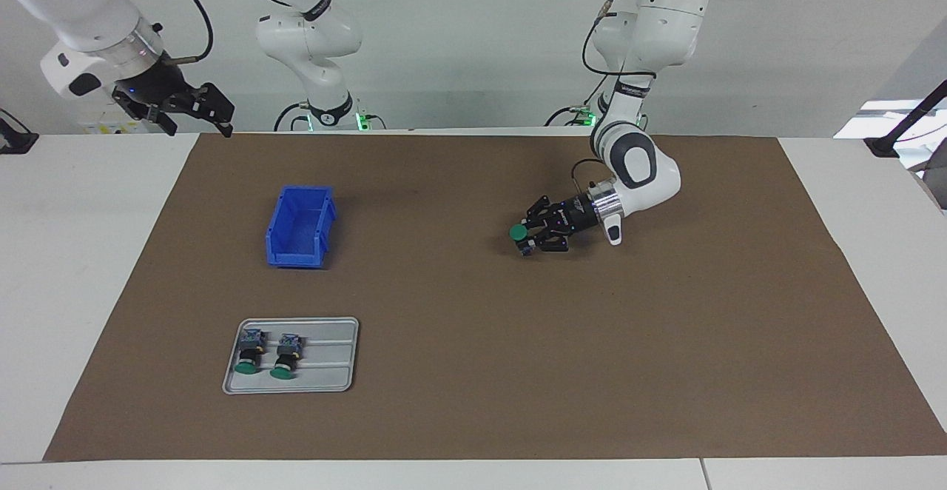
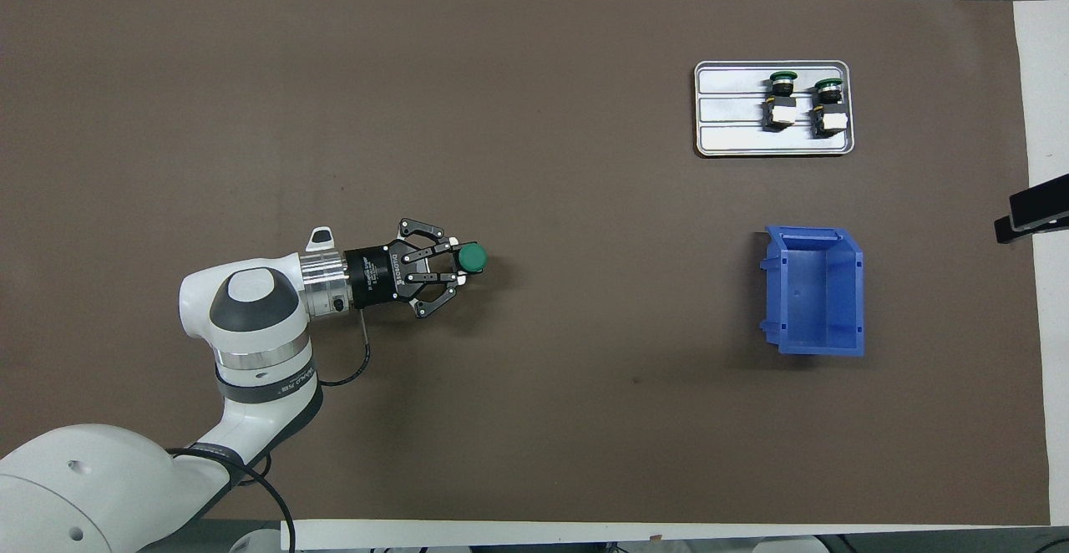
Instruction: Place and press button with both arms
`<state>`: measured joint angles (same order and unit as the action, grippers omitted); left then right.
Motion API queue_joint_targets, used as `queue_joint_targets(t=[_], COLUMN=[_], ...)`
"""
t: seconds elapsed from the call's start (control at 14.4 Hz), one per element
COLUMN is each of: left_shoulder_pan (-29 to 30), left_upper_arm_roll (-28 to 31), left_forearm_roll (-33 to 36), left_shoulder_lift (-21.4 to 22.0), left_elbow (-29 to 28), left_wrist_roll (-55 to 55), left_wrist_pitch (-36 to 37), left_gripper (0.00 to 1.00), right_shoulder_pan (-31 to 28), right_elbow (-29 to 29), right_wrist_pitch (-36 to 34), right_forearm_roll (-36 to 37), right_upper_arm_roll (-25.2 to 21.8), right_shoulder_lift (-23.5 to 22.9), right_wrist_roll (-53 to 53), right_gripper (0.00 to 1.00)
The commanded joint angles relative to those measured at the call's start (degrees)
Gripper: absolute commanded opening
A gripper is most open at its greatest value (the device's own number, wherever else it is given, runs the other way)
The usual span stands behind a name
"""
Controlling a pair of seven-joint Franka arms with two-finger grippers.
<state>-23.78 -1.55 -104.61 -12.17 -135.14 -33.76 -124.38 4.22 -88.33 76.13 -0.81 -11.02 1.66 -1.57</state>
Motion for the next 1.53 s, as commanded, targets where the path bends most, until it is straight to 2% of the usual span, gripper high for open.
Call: queue_joint_targets(t=[0.0, 0.07, 0.21, 0.28, 0.35, 0.42, 0.49, 0.69, 0.76, 0.83, 0.9, 1.11, 1.46], left_shoulder_pan=[-1.3, -1.6, -2.0, -2.1, -2.1, -2.1, -2.1, -1.6, -1.4, -1.5, -1.4, -1.7, -3.5], left_upper_arm_roll=[0.2, 0.2, 0.2, 0.1, 0.2, 0.2, 0.2, 0.2, 0.2, 0.2, 0.2, 0.3, 0.3], left_forearm_roll=[-1.5, -1.6, -1.6, -1.6, -1.6, -1.6, -1.6, -1.6, -1.6, -1.6, -1.6, -1.6, -1.1], left_shoulder_lift=[0.1, 0.0, 0.0, -0.1, -0.1, -0.1, -0.1, 0.0, 0.0, 0.0, 0.0, 0.9, 6.3], left_elbow=[-0.6, -0.6, -0.6, -0.6, -0.6, -0.6, -0.6, -0.7, -0.7, -0.8, -0.6, -0.7, -0.8], left_wrist_roll=[1.5, 1.6, 1.6, 1.6, 1.7, 1.7, 1.7, 1.4, 1.5, 1.5, 1.3, 0.6, -1.8], left_wrist_pitch=[-1.7, -2.0, -2.8, -3.0, -3.1, -3.1, -3.1, -2.9, -2.9, -3.0, -3.0, -3.9, -11.7], left_gripper=[0.11, 0.15, 0.17, 0.25, 0.27, 0.34, 0.48, 0.61, 0.68, 0.80, 1.00, 1.00, 1.00], right_shoulder_pan=[0.0, 0.0, 0.0, 0.0, 0.0, 0.0, 0.0, 0.0, 0.0, 0.0, 0.0, 0.0, 0.0], right_elbow=[-1.2, -1.2, -1.2, -1.2, -1.2, -1.2, -1.2, -1.2, -1.2, -1.2, -1.2, -1.2, -1.2], right_wrist_pitch=[-0.2, -0.3, -0.2, -0.2, -0.3, -0.2, -0.3, -0.3, -0.2, -0.2, -0.3, -0.2, -0.2], right_forearm_roll=[-0.1, -0.1, -0.1, -0.1, -0.1, -0.1, -0.1, -0.1, -0.1, -0.1, -0.1, -0.1, -0.1], right_upper_arm_roll=[0.0, 0.0, 0.0, 0.0, 0.0, 0.0, 0.0, 0.0, 0.0, 0.0, 0.0, 0.0, 0.0], right_shoulder_lift=[1.2, 1.2, 1.2, 1.2, 1.2, 1.2, 1.2, 1.2, 1.2, 1.2, 1.2, 1.2, 1.2], right_wrist_roll=[-0.4, -0.4, -0.4, -0.4, -0.4, -0.4, -0.4, -0.4, -0.4, -0.4, -0.4, -0.4, -0.4], right_gripper=[1.00, 1.00, 1.00, 1.00, 1.00, 1.00, 1.00, 1.00, 1.00, 1.00, 1.00, 1.00, 1.00])
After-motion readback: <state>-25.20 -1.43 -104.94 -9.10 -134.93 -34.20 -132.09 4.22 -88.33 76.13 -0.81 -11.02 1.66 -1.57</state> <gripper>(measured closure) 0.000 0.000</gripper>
